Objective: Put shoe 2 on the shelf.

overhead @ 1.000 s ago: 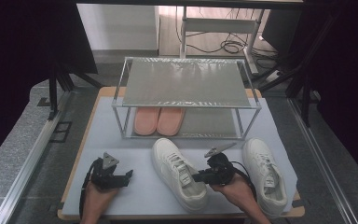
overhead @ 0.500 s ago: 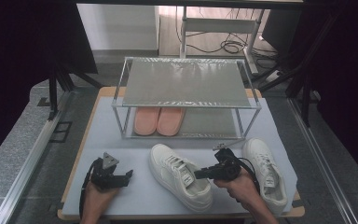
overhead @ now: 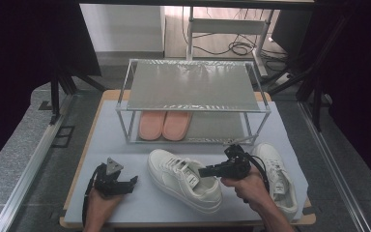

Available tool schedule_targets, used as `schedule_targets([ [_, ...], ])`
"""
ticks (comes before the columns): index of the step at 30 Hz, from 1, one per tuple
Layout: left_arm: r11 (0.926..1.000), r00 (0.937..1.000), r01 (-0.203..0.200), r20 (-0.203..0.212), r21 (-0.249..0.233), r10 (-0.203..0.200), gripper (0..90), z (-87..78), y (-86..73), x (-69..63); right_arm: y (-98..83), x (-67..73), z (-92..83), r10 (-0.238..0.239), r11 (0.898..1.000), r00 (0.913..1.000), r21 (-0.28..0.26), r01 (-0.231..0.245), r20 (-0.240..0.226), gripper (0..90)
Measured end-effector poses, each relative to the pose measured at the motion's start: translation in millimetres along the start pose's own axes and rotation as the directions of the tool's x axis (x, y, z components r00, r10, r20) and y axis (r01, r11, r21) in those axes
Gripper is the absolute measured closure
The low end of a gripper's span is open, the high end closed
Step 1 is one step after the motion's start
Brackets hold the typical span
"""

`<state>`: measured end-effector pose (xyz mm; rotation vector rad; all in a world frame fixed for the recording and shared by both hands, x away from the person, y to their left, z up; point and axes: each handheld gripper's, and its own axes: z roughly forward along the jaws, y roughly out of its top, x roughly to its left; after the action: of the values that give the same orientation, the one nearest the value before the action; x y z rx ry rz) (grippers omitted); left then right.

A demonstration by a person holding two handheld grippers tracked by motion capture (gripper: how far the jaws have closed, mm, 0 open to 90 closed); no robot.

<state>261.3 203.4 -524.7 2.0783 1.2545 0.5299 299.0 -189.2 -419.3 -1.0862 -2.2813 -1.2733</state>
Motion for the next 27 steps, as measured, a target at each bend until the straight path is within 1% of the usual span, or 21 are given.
schedule_targets([
  [1,1.0000,1.0000,0.000,0.000,0.000,0.000,13.9,0.0,0.0,0.0,1.4,0.9,-0.1,0.001,1.000,1.0000,0.001,-0.001,-0.004,81.3],
  [5,1.0000,1.0000,0.000,0.000,0.000,0.000,13.9,0.1,0.0,0.0,8.0,0.9,1.3,0.030,1.000,0.9986,-0.003,-0.031,-0.042,82.4],
  [6,1.0000,1.0000,0.000,0.000,0.000,0.000,13.9,0.1,0.0,0.0,8.0,0.9,1.3,0.030,1.000,0.9986,-0.003,-0.031,-0.042,82.4],
  [7,1.0000,1.0000,0.001,0.001,0.000,-0.001,13.9,0.0,0.0,0.1,10.2,0.7,1.5,0.044,0.999,0.9974,-0.009,-0.044,-0.058,82.4],
  [9,1.0000,1.0000,0.001,0.001,0.000,-0.001,13.9,0.0,0.0,0.0,10.9,0.8,1.2,0.048,0.999,0.9970,-0.012,-0.049,-0.061,82.4],
  [18,1.0000,1.0000,0.000,0.001,0.001,0.000,13.9,0.0,0.0,0.1,25.6,6.5,-8.5,0.045,0.998,0.9961,-0.049,-0.049,-0.076,82.4],
  [19,1.0000,1.0000,0.000,0.001,0.001,0.000,13.9,0.0,0.0,0.2,27.3,7.0,-9.8,0.046,0.997,0.9956,-0.052,-0.050,-0.082,82.4],
  [21,1.0000,1.0000,-0.001,0.001,0.004,0.001,13.9,-0.1,0.1,0.3,34.9,9.4,-15.3,0.045,0.996,0.9940,-0.073,-0.053,-0.100,82.4],
  [22,1.0000,1.0000,0.000,0.000,0.002,0.000,13.9,0.0,0.0,0.3,34.9,9.4,-15.3,0.045,0.996,0.9940,-0.073,-0.053,-0.100,82.4],
  [24,1.0000,1.0000,-0.001,0.002,0.005,0.001,13.9,-0.2,0.2,0.4,40.7,11.3,-19.3,0.045,0.995,0.9925,-0.085,-0.055,-0.113,82.4],
  [25,1.0000,1.0000,-0.002,0.001,0.005,0.002,13.9,-0.2,0.1,0.4,47.4,13.6,-23.6,0.041,0.994,0.9915,-0.099,-0.053,-0.124,82.3],
  [27,1.0000,1.0000,-0.001,0.002,0.005,0.001,13.9,-0.2,0.1,0.4,49.6,14.5,-25.0,0.041,0.993,0.9912,-0.105,-0.055,-0.126,82.3],
])
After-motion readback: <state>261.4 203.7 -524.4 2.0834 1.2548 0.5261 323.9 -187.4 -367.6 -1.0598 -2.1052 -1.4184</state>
